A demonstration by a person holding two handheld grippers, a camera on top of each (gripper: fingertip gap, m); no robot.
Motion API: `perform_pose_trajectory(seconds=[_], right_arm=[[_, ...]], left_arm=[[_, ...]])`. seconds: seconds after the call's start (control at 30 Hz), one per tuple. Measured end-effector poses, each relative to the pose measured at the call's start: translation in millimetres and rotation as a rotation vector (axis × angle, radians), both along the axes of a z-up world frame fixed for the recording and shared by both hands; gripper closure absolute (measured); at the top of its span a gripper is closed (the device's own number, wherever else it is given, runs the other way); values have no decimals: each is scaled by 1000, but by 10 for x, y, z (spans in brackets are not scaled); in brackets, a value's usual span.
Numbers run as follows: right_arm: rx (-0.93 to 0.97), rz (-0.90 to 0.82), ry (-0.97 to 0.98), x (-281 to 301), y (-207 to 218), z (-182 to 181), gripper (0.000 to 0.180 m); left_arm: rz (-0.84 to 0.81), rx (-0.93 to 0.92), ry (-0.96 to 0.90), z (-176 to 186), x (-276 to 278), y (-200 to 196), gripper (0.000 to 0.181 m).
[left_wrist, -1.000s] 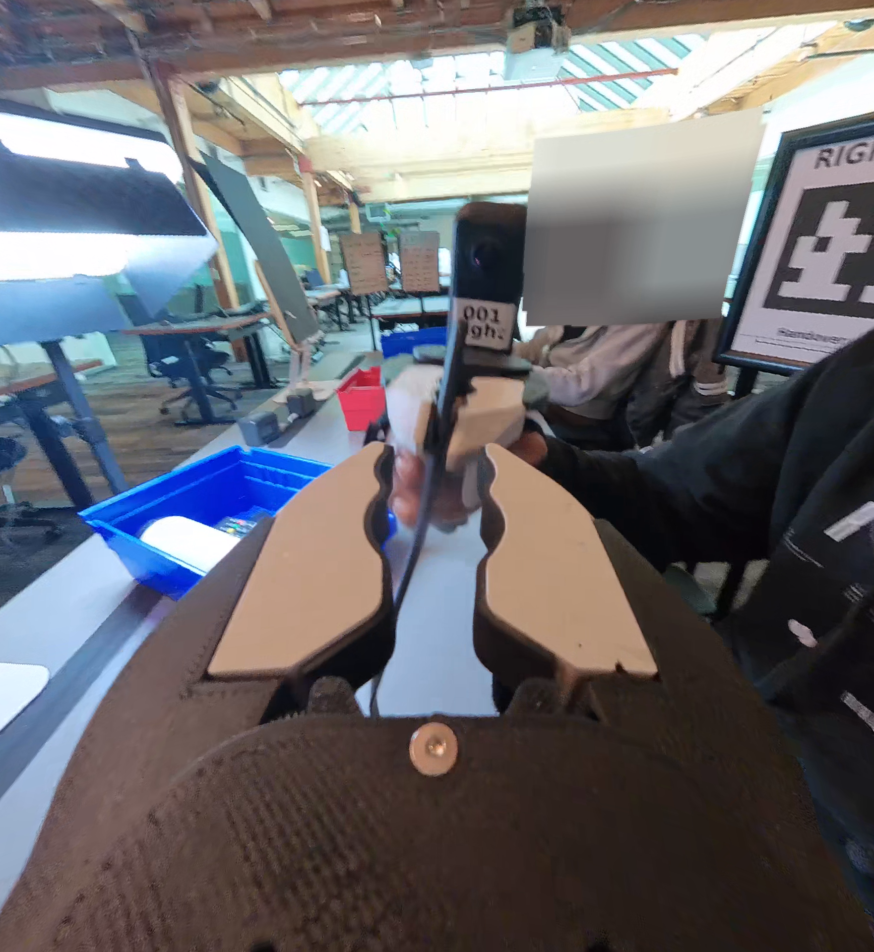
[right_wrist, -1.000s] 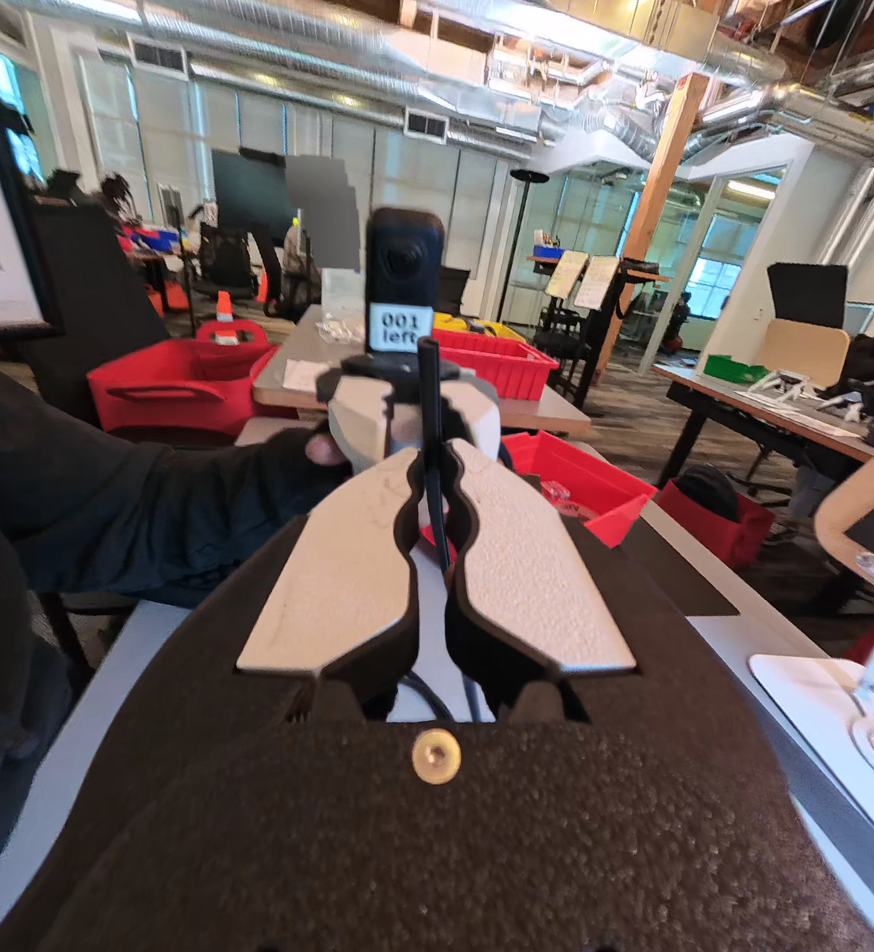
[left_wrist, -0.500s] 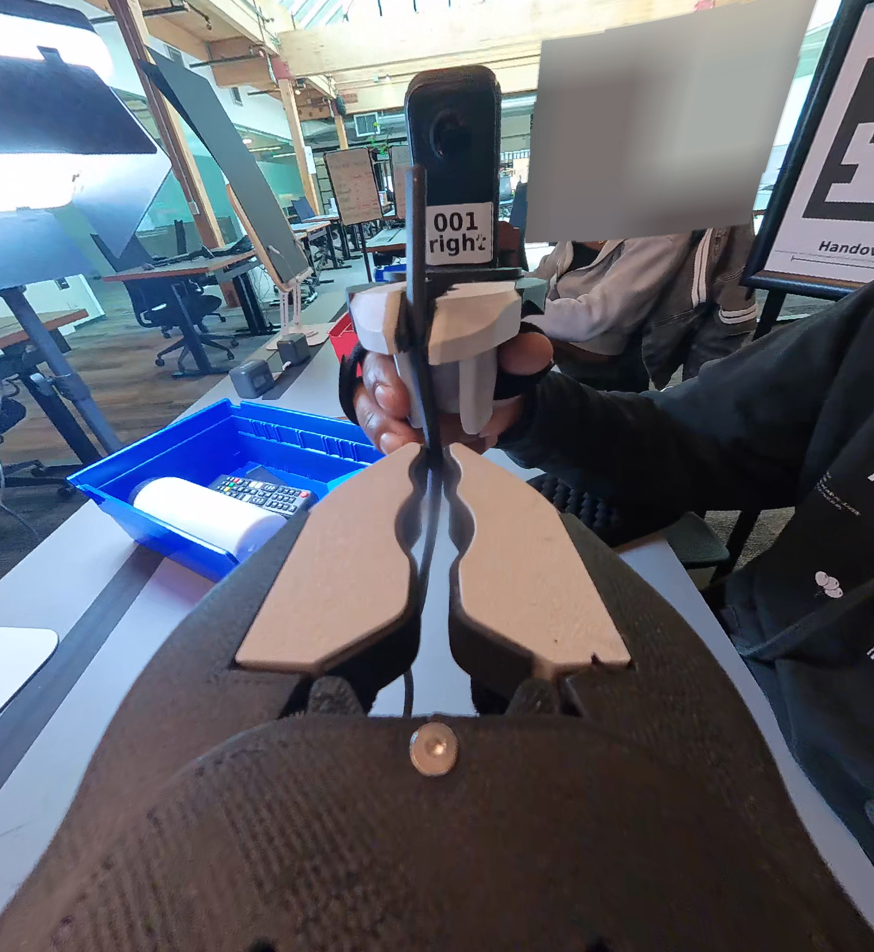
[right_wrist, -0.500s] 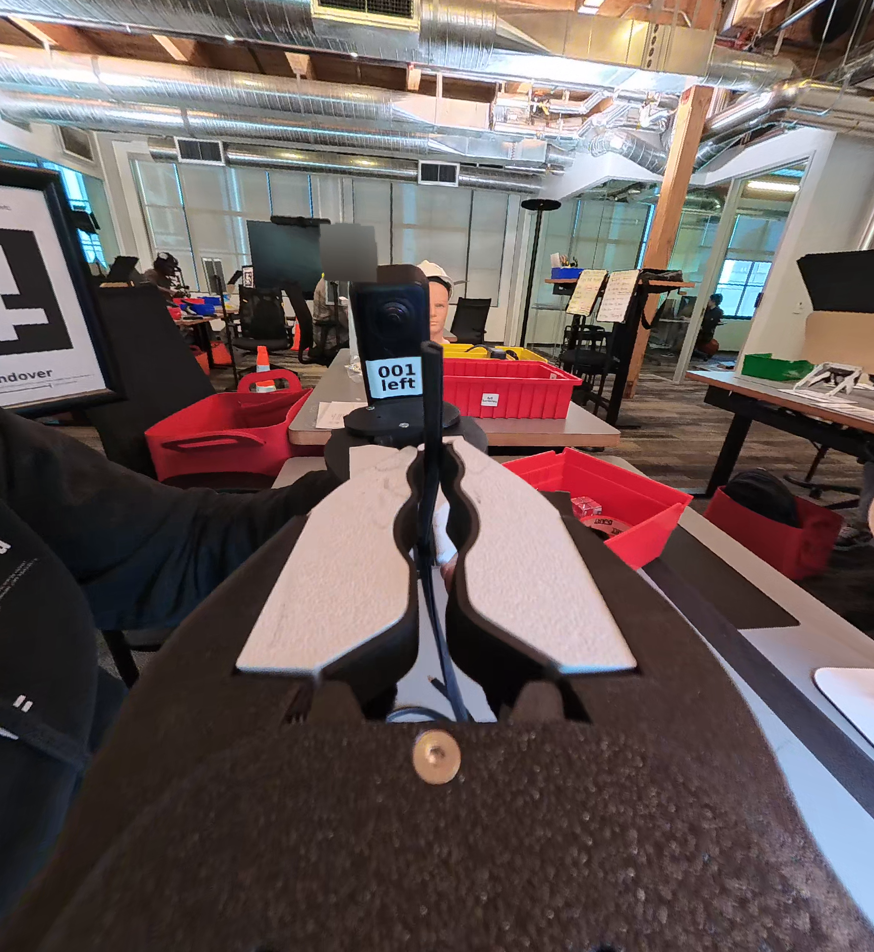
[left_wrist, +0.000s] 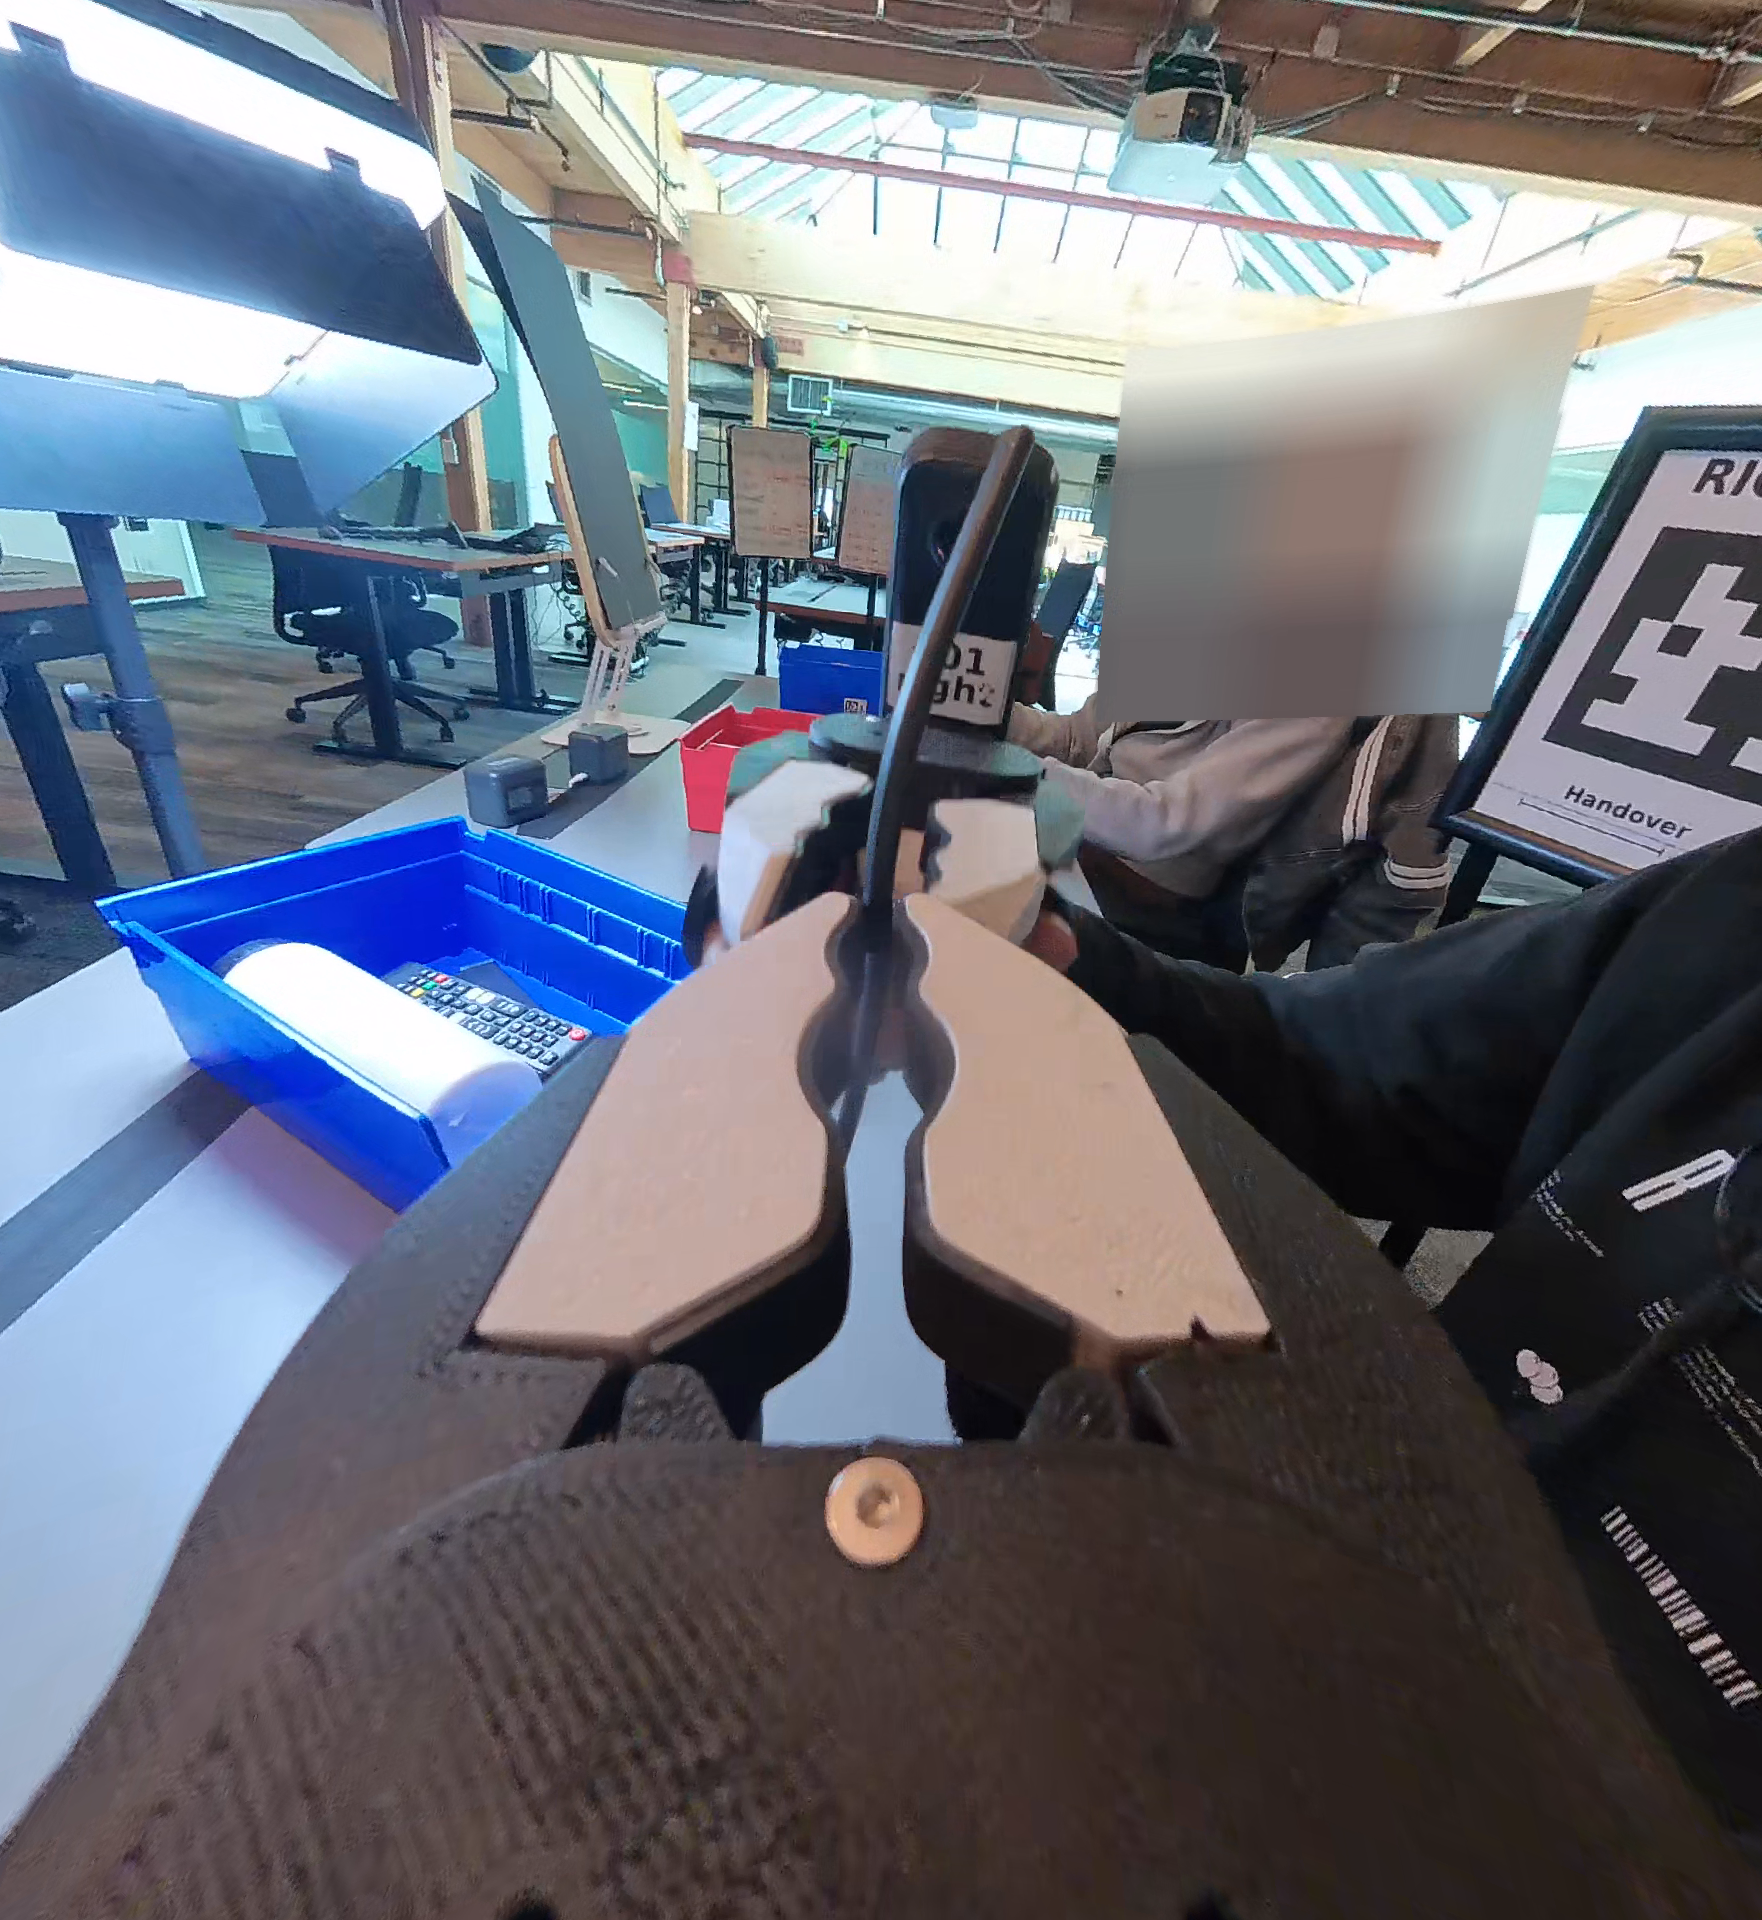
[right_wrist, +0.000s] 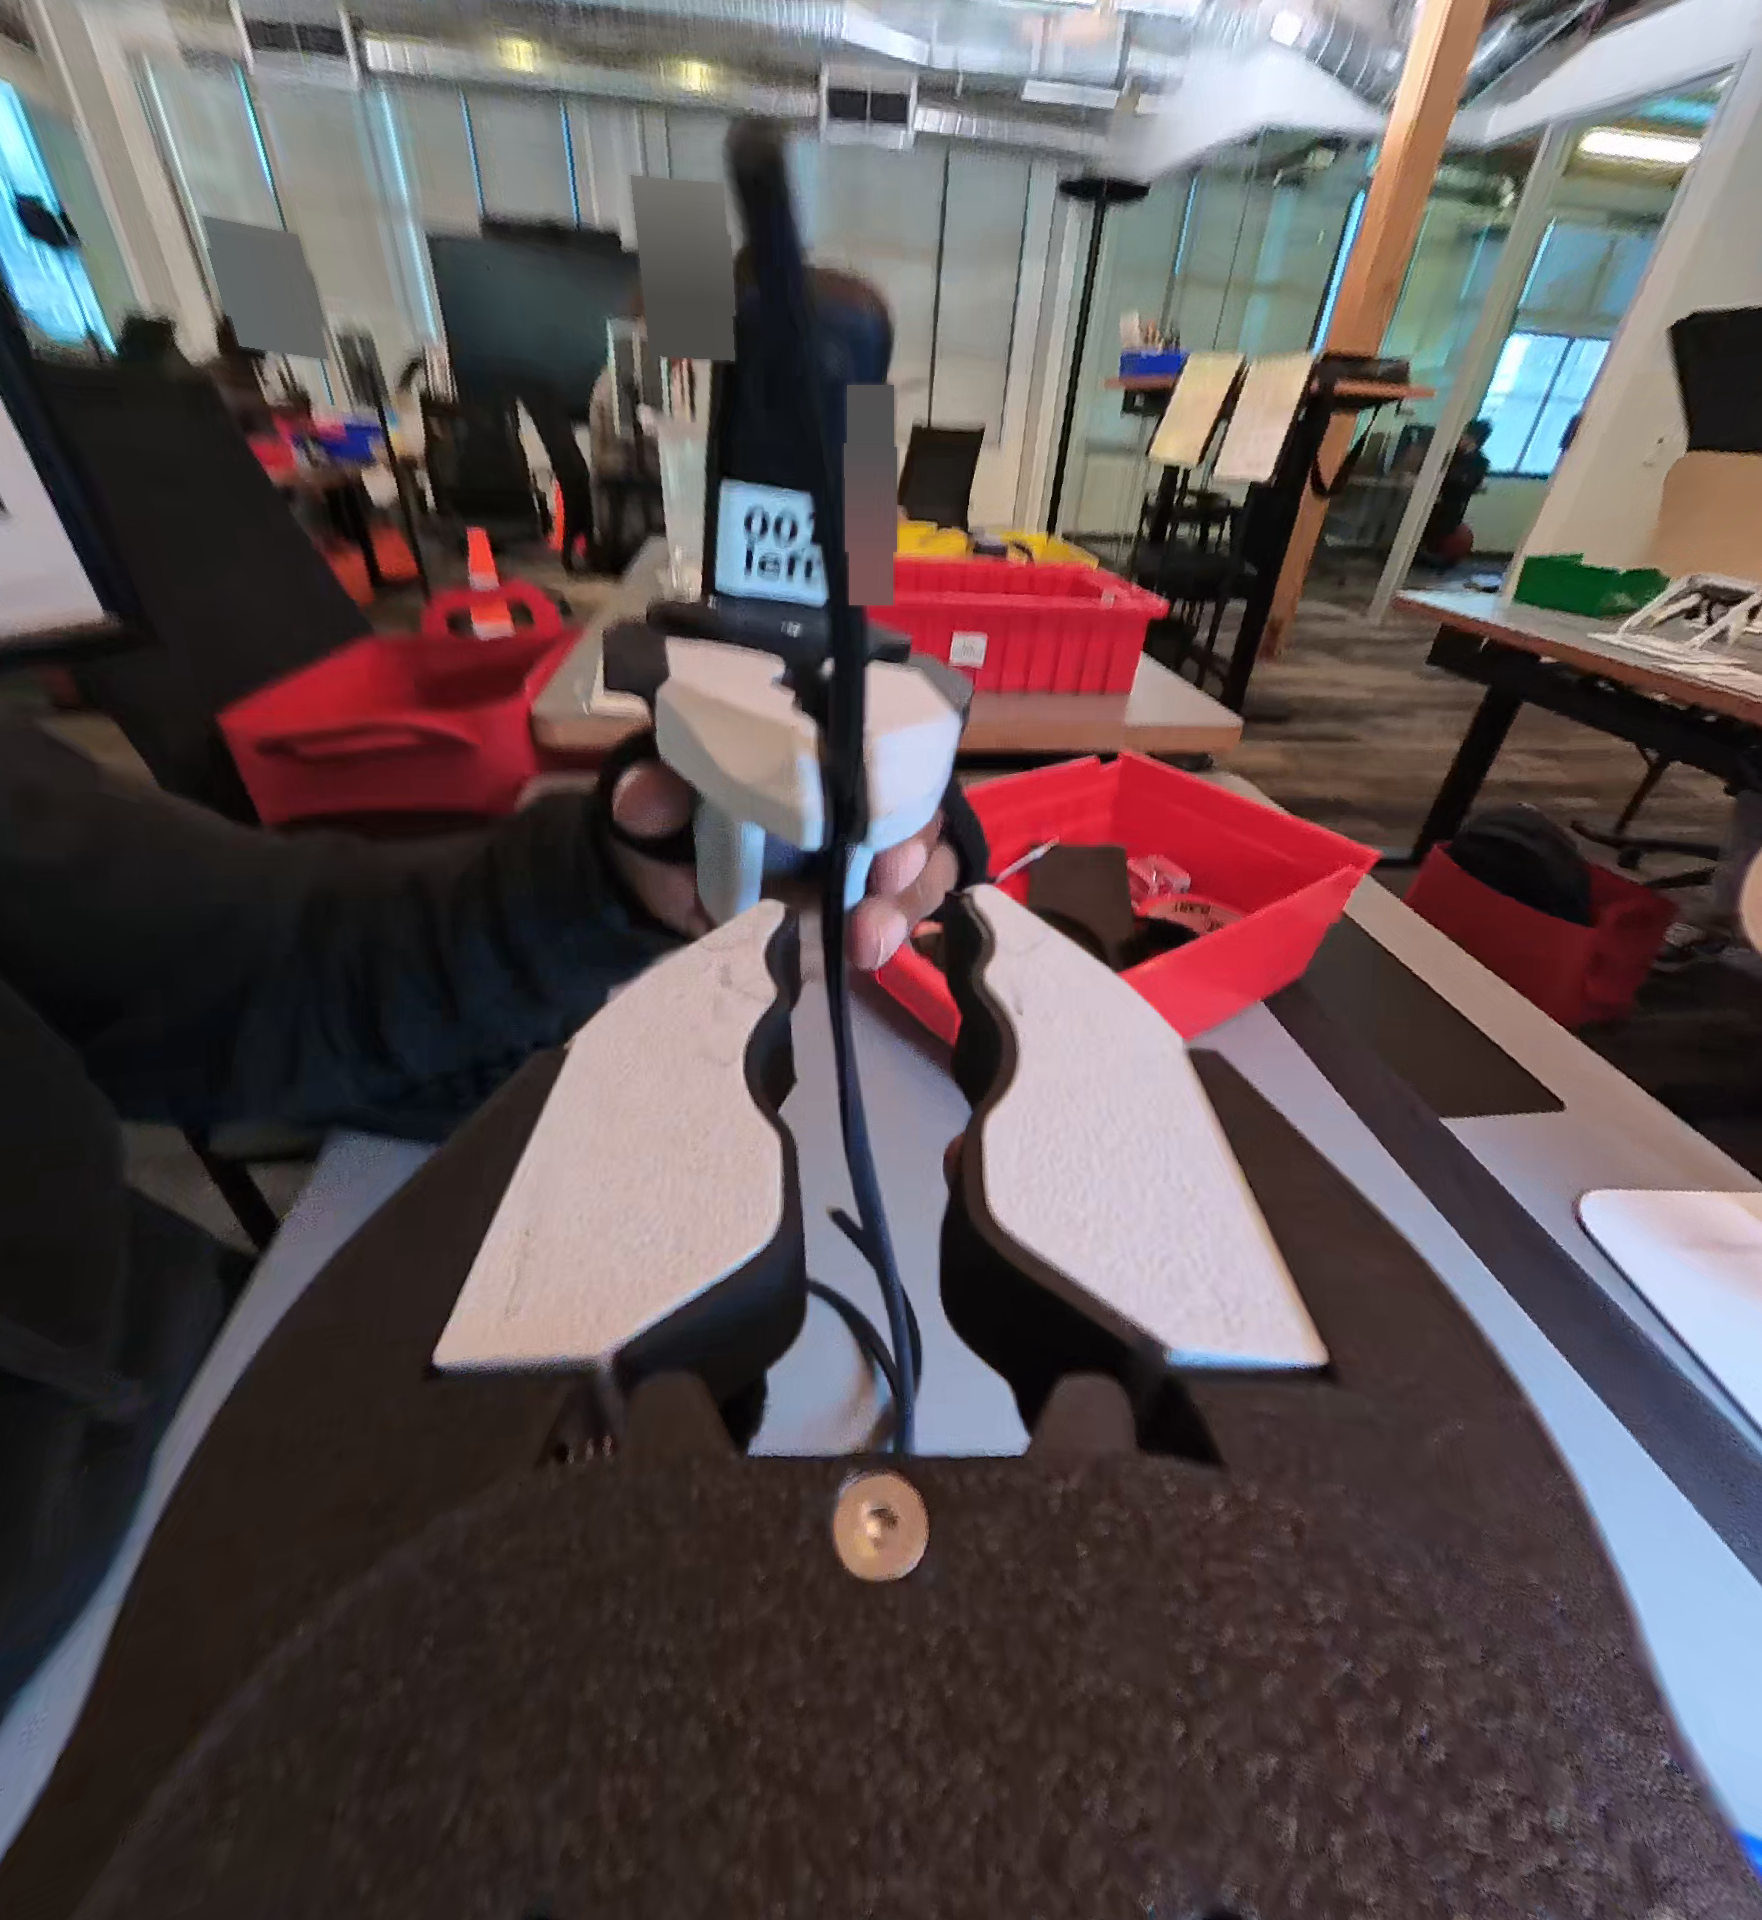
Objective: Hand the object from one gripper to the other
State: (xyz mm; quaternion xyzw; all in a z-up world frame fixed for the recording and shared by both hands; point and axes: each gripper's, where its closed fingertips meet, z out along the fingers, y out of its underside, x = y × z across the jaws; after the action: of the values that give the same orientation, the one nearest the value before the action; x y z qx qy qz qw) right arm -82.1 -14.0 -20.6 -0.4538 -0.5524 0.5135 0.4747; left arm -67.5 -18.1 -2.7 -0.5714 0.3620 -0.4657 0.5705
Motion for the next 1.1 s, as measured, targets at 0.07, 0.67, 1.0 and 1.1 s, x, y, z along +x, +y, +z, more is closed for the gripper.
perform_pose_trajectory(seconds=[0.07,0.67,1.0,1.1], right_arm=[[47,26,-48,-37,-78,-97,157],[-14,133,44,50,-220,80,176],[-56,159,68,96,-223,142,176],[-75,166,80,112,-212,163,176]], left_arm=[[-2,-7,8,-31,25,7,177],[-157,86,29,-93,3,-191,149],[-138,102,158,-329,126,-150,170],[-138,84,146,-310,144,-147,177]])
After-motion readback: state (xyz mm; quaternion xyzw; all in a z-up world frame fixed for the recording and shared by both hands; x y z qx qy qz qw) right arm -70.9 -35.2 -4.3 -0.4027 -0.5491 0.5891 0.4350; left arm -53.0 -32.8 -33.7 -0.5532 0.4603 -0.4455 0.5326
